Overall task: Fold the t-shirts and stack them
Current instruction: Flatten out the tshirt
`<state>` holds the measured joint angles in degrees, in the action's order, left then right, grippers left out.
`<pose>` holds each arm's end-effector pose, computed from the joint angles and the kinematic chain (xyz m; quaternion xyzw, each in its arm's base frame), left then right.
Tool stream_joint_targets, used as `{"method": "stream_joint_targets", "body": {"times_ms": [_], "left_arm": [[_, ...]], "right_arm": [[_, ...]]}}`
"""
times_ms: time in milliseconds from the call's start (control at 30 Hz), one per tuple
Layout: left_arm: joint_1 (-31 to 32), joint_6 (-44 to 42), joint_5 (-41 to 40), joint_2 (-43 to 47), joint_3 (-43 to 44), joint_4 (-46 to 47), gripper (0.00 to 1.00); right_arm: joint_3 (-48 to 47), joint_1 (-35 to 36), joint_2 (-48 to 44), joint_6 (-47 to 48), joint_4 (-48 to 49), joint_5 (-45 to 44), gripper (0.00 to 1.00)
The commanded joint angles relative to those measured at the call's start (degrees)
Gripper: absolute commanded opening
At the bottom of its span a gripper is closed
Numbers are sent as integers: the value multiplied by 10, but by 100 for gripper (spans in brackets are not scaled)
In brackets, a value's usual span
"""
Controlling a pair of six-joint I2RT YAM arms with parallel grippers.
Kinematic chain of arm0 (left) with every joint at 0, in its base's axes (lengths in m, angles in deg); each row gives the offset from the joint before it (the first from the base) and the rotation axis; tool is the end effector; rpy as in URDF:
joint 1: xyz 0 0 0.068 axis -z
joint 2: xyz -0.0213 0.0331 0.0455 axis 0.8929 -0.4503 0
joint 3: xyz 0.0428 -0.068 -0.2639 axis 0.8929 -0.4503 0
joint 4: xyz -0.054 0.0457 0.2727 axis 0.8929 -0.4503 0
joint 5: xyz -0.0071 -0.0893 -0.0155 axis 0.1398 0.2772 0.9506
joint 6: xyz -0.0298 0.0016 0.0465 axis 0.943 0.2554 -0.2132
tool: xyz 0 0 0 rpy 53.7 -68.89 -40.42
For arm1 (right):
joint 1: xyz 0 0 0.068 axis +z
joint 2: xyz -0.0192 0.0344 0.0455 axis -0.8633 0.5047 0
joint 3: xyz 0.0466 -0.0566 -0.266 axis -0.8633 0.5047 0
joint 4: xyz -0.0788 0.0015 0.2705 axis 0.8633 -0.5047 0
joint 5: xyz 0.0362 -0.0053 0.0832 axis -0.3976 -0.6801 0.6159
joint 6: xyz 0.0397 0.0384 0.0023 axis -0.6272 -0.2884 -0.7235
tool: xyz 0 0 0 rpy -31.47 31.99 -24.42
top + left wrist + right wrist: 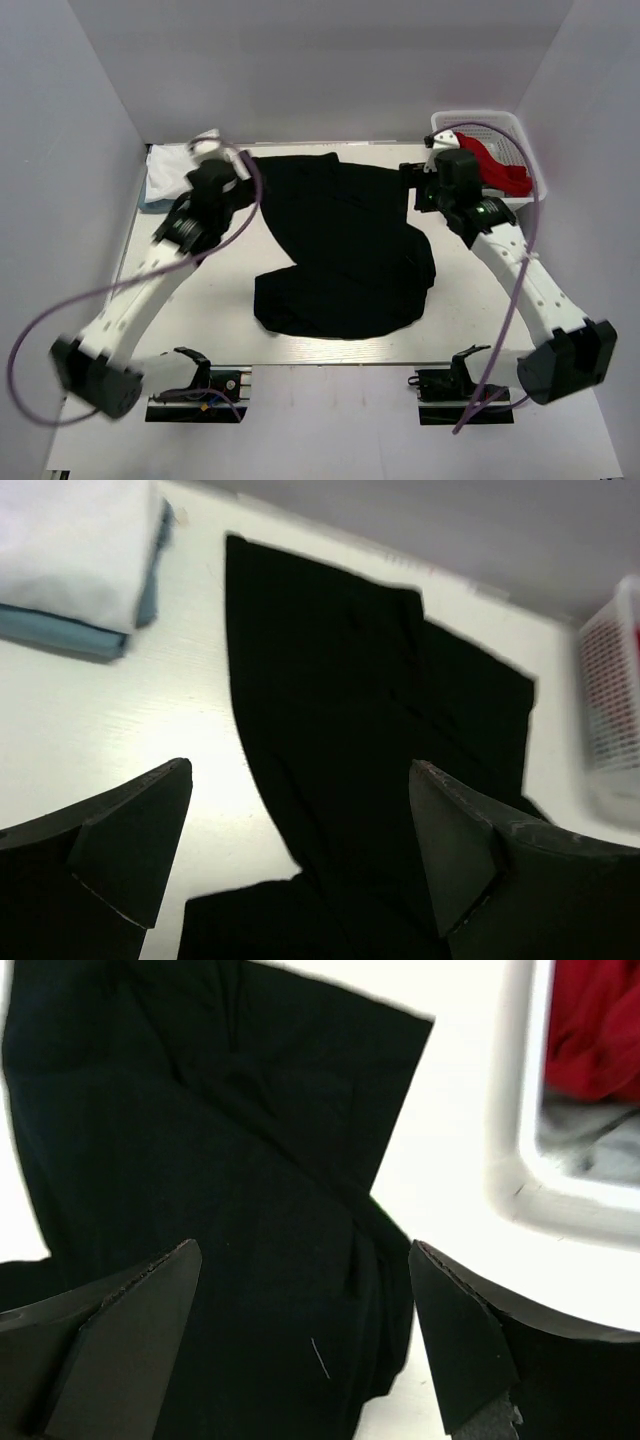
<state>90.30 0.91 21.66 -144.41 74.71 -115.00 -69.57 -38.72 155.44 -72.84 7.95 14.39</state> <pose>0.2399 -0.1047 0.3895 -0.1514 0.8079 -0.1075 0.5594 0.2817 0.1017 0.3752 -0.0685 0.8434 0.0596 0.5295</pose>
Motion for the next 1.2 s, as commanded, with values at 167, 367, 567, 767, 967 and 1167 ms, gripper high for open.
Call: {"method": "stream_joint_targets", "body": {"times_ms": [167,367,567,767,967,1167], "left_arm": [[-7,-61,66,-346,207,17,99],[-29,-54,130,-626,436,-69,99],[-58,-32,186,-706,457,-58,99],[-58,0,169,-606,250,-23,99],[-45,48,152,-447,0,0,99],[-23,86,279,-279,-190,15,99]], "right_arm": [[57,-4,80,-140,10,-67,90],[107,-2,91,-146,39,23,90],[183,5,104,-145,76,228,90],[231,15,151,-180,96,212,90],[126,-14,297,-244,39,37,90],[-90,-64,465,-197,-3,24,90]]}}
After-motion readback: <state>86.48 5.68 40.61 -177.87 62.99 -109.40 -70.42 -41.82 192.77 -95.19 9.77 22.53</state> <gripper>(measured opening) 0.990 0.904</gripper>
